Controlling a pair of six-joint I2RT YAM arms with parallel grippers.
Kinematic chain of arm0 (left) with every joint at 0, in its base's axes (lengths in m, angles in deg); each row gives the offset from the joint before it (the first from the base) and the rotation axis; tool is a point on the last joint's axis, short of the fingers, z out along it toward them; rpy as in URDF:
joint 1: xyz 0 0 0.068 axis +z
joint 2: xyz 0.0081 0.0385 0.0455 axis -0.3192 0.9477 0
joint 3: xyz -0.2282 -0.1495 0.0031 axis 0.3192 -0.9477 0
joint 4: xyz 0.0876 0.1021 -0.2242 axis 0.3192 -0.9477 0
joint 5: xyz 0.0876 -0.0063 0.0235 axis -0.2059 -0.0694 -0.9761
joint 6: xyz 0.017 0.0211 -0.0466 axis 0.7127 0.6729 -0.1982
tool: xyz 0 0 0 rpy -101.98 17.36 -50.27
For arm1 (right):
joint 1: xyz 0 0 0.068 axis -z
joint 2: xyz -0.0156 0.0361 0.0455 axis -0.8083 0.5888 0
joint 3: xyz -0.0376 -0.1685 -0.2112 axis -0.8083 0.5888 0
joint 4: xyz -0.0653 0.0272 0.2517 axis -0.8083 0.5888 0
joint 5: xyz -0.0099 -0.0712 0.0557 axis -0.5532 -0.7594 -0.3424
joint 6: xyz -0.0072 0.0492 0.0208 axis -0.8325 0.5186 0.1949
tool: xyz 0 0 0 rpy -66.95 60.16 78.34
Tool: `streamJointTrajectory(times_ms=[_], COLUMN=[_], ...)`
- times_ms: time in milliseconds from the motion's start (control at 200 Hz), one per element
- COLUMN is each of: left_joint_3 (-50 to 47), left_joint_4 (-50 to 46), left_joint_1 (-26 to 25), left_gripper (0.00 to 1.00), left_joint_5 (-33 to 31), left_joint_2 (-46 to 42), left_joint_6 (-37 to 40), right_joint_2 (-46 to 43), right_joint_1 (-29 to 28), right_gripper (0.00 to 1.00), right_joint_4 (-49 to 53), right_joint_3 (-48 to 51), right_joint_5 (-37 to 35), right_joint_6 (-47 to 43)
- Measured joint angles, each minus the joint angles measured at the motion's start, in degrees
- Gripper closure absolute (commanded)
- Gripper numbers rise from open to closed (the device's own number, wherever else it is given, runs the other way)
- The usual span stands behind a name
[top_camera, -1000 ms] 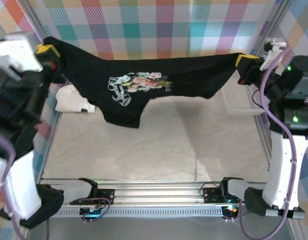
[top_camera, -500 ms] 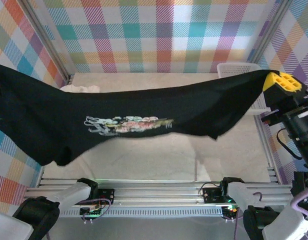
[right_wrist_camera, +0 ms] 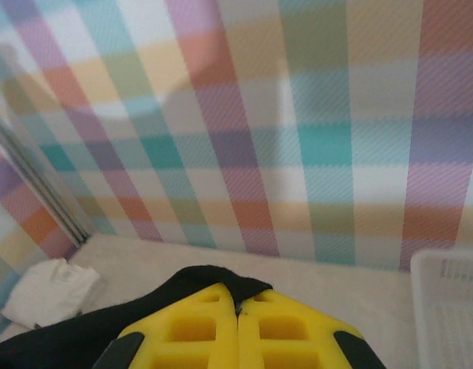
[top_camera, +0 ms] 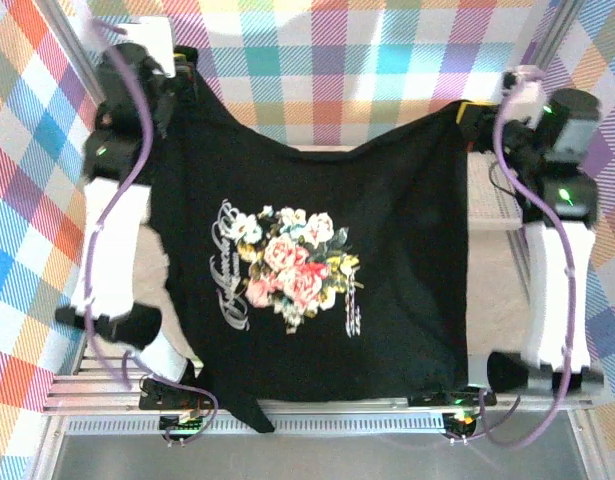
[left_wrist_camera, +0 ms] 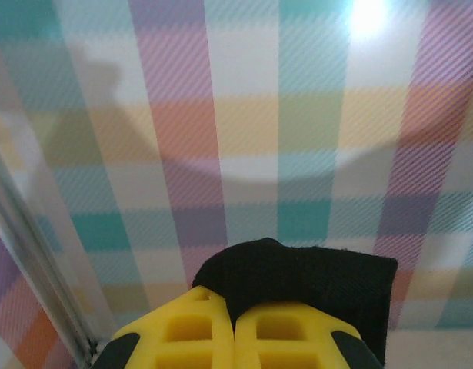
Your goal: Fold the inside-out t-shirt
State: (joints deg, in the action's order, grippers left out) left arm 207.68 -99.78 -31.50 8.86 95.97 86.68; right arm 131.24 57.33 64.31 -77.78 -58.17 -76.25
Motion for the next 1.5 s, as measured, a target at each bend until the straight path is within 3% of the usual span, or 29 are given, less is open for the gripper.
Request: streamJointTrajectory(times_ms=[70, 140, 185, 220, 315, 425, 495, 555, 740, 895, 1130, 1365, 1500], left_joint_3=[1.97, 8.85, 17.05, 24.09, 37.59, 35.98, 28.89, 16.46, -30.03, -53.09, -73.66, -77.42, -77.46], left_joint_4=[1.4, 1.64, 1.44, 1.29, -0.33, -5.07, -5.84, -4.96, 8.44, 19.34, 21.57, 17.42, 15.37], left_joint_1=[2.08, 3.67, 4.42, 4.81, 5.18, 5.16, 5.16, 4.96, 3.39, 0.09, -5.16, -5.75, -5.75], left_gripper=[1.0, 0.96, 0.7, 0.58, 0.4, 0.29, 0.29, 0.27, 0.27, 0.27, 0.27, 0.27, 0.26], left_joint_5=[1.22, 2.43, 3.19, 3.93, 6.19, 9.42, 11.34, 12.66, 15.98, 18.12, 19.91, 20.72, 20.35], left_joint_2=[8.26, 18.69, 27.63, 34.62, 49.13, 52.15, 48.48, 40.79, 5.16, -15.93, -24.17, -30.91, -32.72], left_joint_6=[-0.87, -1.68, -2.16, -2.6, -4.7, -7.06, -9.11, -10.93, -20.22, -27.32, -32.39, -33.46, -33.42], right_joint_2=[8.81, 19.17, 26.6, 33.05, 50.01, 58.73, 57.4, 52.0, 22.67, 4.28, -2.03, -3.52, -0.52], right_joint_1=[-0.74, -1.33, -1.68, -2.05, -2.99, -3.93, -4.68, -5.44, -9.03, -10.6, -10.14, -10.25, -10.25], right_gripper=[1.0, 0.92, 0.84, 0.78, 0.71, 0.64, 0.63, 0.62, 0.55, 0.49, 0.48, 0.46, 0.5], right_joint_4=[-3.48, -5.6, -5.92, -5.86, -2.14, 3.78, 6.49, 6.16, 3.37, 4.22, 10.6, 11.72, 8.98], right_joint_3=[-0.42, -3.63, -8.02, -12.83, -28.87, -36.96, -34.14, -25.73, 12.17, 36.11, 59.47, 62.34, 63.58], right_joint_5=[-0.66, -1.57, -2.16, -2.84, -5.68, -7.82, -8.92, -9.68, -10.91, -11.5, -15.47, -17.31, -16.76], right_joint_6=[0.0, 0.09, 0.33, 0.37, -0.07, -1.01, -1.97, -2.6, -0.46, 5.49, 15.61, 21.42, 22.53])
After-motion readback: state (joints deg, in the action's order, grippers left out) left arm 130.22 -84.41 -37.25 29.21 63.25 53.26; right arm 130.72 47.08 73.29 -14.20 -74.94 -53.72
